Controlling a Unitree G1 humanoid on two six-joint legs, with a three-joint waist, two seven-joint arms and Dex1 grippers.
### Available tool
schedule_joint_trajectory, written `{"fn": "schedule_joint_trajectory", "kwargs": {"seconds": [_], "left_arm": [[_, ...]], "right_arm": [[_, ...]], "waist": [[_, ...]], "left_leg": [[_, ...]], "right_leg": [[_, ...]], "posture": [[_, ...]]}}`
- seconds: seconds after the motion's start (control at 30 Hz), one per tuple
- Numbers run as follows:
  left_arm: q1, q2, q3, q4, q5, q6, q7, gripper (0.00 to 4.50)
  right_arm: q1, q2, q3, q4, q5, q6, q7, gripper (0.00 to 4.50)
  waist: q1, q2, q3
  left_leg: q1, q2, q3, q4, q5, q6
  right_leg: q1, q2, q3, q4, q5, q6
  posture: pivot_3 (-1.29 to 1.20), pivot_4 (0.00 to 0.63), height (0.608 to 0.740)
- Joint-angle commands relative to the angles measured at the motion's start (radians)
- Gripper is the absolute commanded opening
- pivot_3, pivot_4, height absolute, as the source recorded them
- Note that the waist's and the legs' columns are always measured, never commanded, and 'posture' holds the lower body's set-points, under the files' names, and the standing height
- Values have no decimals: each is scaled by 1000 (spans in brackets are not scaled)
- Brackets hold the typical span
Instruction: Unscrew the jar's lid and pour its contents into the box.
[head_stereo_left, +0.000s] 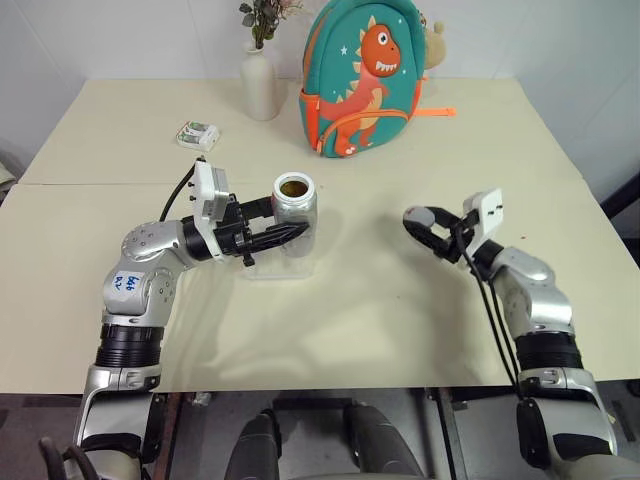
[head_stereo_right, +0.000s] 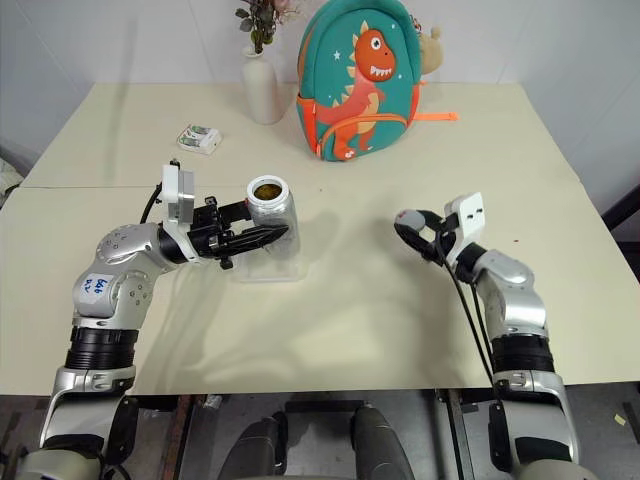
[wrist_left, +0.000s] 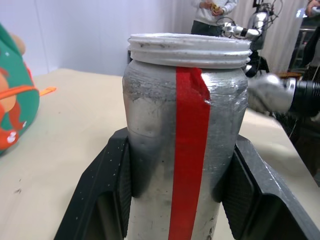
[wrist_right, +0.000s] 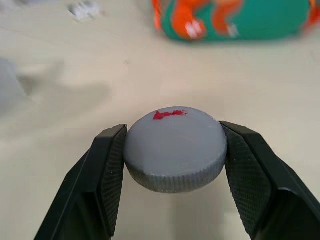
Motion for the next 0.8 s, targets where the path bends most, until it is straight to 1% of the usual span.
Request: {"fn": "schedule_joint_trajectory", "kwargs": {"seconds": [0.03, 0.17, 0.23, 0.27, 0.37, 0.43, 0.57, 0.73, 0.8], "left_arm": [[-15, 7, 19, -13, -31, 4, -5, 2088], [-14, 10, 25, -14, -30, 8, -2, 2088], [-13, 12, 27, -17, -31, 13, 0, 2088], [-12, 13, 27, -19, -30, 14, 1, 2088], [-17, 18, 25, -28, -9, 3, 24, 2088], [-21, 17, 30, -38, -12, 3, 41, 2088], [-18, 43, 67, -67, -53, 71, 80, 2088], [-9, 104, 164, -90, -139, 186, 128, 2088], [-3, 143, 189, -84, -150, 238, 152, 2088]], "right_arm": [[25, 15, 22, -86, 8, -2, 27, 2531], [54, 28, 51, -107, 1, 10, 40, 2531], [53, 29, 51, -97, 5, 34, 35, 3237], [53, 29, 50, -97, 9, 47, 37, 3393], [48, 11, 60, -95, -25, 37, 28, 4417], [47, -1, 53, -115, -22, 34, 40, 4464], [45, -84, 46, -284, 11, 54, 117, 4464], [11, -205, 53, -563, 121, 175, 236, 4464], [-17, -237, 66, -623, 151, 222, 268, 4464]], "waist": [[-1, 0, 0], [1, 0, 0], [3, 0, 0], [3, 0, 0], [4, 0, 0], [4, 0, 0], [3, 0, 0], [-2, 1, 0], [-1, 1, 0]], "left_leg": [[0, 0, 0, 0, 0, 0], [0, 0, 0, 1, 0, 0], [0, 0, 0, 2, 0, 0], [0, 0, 0, 2, 0, 0], [0, 0, -1, 3, 0, 0], [0, 0, -1, 3, 0, 0], [0, 0, -1, 2, 0, 0], [0, 0, -1, 2, 0, 0], [0, 0, -1, 1, 0, 0]], "right_leg": [[0, 0, 0, 0, 0, 0], [0, 0, 0, 1, 0, 0], [1, 0, 0, 1, 0, 0], [1, 0, 0, 1, 0, 1], [1, 0, 0, 1, 1, 1], [1, 0, 0, 1, 1, 1], [1, 0, 0, 1, 1, 1], [1, 0, 0, 1, 1, 1], [1, 0, 0, 1, 0, 1]], "posture": [[0, 150, 740], [0, 150, 740], [0, 150, 740], [0, 150, 740], [0, 150, 740], [0, 150, 740], [0, 150, 740], [0, 150, 740], [0, 150, 740]]}}
